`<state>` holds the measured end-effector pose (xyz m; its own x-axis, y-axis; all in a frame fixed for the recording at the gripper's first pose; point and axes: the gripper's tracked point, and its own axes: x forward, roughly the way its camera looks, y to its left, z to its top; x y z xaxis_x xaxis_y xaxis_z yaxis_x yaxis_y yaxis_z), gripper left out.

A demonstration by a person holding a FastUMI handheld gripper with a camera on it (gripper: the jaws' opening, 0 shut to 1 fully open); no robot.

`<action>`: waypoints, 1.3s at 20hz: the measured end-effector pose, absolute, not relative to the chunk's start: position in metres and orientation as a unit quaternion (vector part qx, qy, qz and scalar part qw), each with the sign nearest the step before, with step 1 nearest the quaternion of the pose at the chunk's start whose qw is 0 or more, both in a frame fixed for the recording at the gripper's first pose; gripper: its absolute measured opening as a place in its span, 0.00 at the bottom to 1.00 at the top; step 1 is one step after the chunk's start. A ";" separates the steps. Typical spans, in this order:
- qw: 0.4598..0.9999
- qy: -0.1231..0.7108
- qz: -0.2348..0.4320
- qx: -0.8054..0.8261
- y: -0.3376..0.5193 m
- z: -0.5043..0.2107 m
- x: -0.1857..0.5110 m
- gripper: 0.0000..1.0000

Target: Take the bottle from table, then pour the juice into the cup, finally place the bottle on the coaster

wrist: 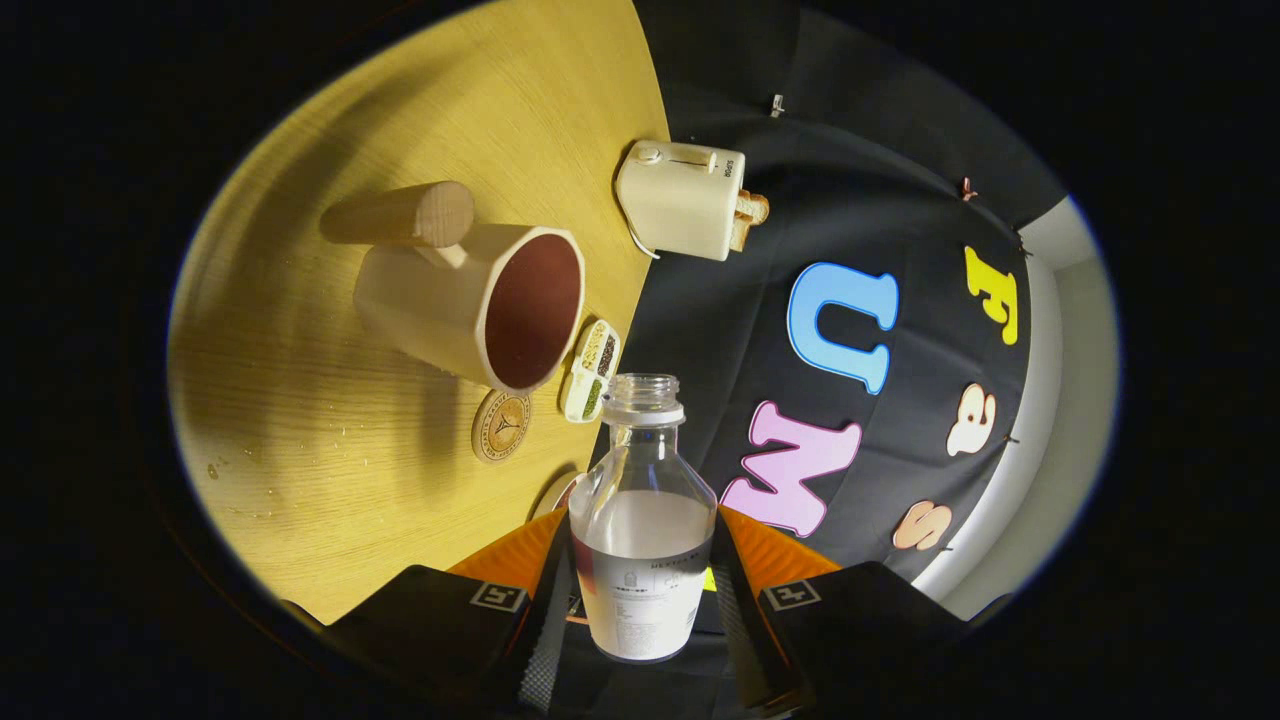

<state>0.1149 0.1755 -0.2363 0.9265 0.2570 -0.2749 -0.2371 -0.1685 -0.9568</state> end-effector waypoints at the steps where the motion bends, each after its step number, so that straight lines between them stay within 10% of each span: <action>1: 0.642 -0.008 0.193 -0.742 0.175 -0.236 0.115 0.70; 26: 0.587 -0.023 0.197 -0.785 0.171 -0.240 0.123 0.70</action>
<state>0.1228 0.1709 -0.2396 0.9216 0.2677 -0.2810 -0.1942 -0.3088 -0.9311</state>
